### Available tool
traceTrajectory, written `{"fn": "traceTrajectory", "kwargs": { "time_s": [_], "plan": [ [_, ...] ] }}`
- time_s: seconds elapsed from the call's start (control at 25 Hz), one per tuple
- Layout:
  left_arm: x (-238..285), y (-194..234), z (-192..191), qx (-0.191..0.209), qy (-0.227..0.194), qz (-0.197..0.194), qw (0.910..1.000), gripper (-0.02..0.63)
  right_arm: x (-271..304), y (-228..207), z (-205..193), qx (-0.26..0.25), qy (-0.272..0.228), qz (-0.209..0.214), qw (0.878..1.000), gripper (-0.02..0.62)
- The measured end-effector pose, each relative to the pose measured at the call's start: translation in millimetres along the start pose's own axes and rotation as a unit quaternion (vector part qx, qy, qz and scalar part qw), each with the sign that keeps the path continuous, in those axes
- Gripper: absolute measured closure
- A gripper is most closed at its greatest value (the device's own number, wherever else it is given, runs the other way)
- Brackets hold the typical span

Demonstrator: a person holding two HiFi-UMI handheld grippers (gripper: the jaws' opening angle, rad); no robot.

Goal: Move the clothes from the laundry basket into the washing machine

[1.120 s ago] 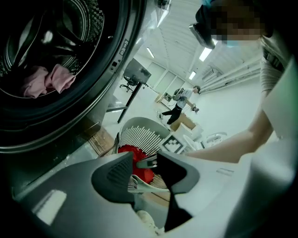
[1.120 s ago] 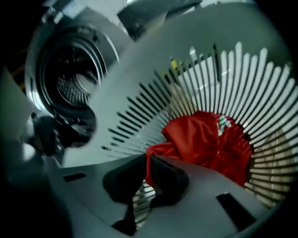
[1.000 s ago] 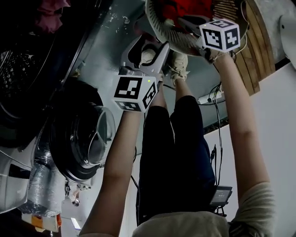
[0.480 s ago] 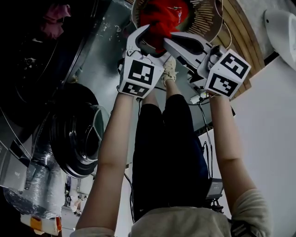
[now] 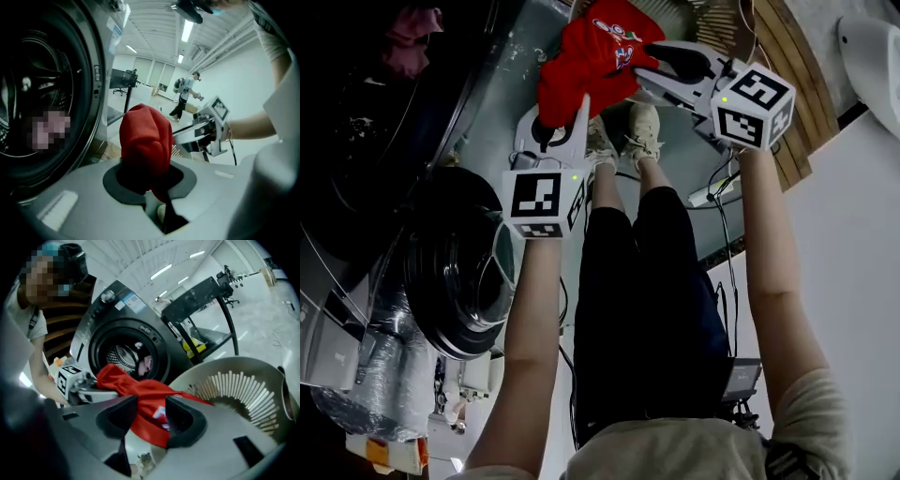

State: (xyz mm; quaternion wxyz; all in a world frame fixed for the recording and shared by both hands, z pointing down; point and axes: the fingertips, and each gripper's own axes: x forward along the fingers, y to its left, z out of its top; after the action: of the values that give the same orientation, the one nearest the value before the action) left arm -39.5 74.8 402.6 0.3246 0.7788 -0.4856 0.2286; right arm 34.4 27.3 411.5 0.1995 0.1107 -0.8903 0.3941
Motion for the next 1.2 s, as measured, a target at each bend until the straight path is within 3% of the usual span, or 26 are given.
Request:
{"fn": "traceTrajectory", "kwargs": {
  "time_s": [0.12, 0.24, 0.4, 0.6, 0.72, 0.76, 0.88, 1.0, 1.2],
  "plan": [
    [-26, 10, -2, -0.027, -0.009, 0.024, 0.9993, 0.537, 14, -47, -33, -0.025, 0.085, -0.046, 0.995, 0.419],
    [-41, 16, 5, -0.041, -0.022, 0.043, 0.998, 0.537, 36, -80, -62, -0.055, 0.159, -0.062, 0.984, 0.377],
    [-55, 23, 13, -0.058, -0.03, 0.058, 0.9962, 0.537, 64, -103, -104, -0.069, 0.239, -0.044, 0.968, 0.305],
    [-53, 28, 18, -0.079, -0.039, 0.062, 0.9941, 0.537, 86, -109, -140, -0.007, 0.3, -0.005, 0.954, 0.305],
    [-52, 26, 19, -0.08, -0.038, 0.059, 0.9944, 0.537, 99, -94, -152, -0.013, 0.322, 0.025, 0.946, 0.309],
    [-51, 25, 20, -0.08, -0.038, 0.058, 0.9944, 0.537, 103, -90, -154, -0.017, 0.329, 0.037, 0.944, 0.346],
    [-50, 24, 19, -0.079, -0.041, 0.059, 0.9943, 0.537, 108, -72, -151, -0.042, 0.349, 0.068, 0.934, 0.578],
    [-52, 26, 16, -0.078, -0.042, 0.064, 0.9941, 0.537, 101, -63, -145, -0.081, 0.349, 0.065, 0.931, 0.583],
    [-65, 23, 25, -0.082, -0.055, 0.067, 0.9929, 0.537, 79, -83, -126, -0.11, 0.282, 0.019, 0.953, 0.583]
  ]
}}
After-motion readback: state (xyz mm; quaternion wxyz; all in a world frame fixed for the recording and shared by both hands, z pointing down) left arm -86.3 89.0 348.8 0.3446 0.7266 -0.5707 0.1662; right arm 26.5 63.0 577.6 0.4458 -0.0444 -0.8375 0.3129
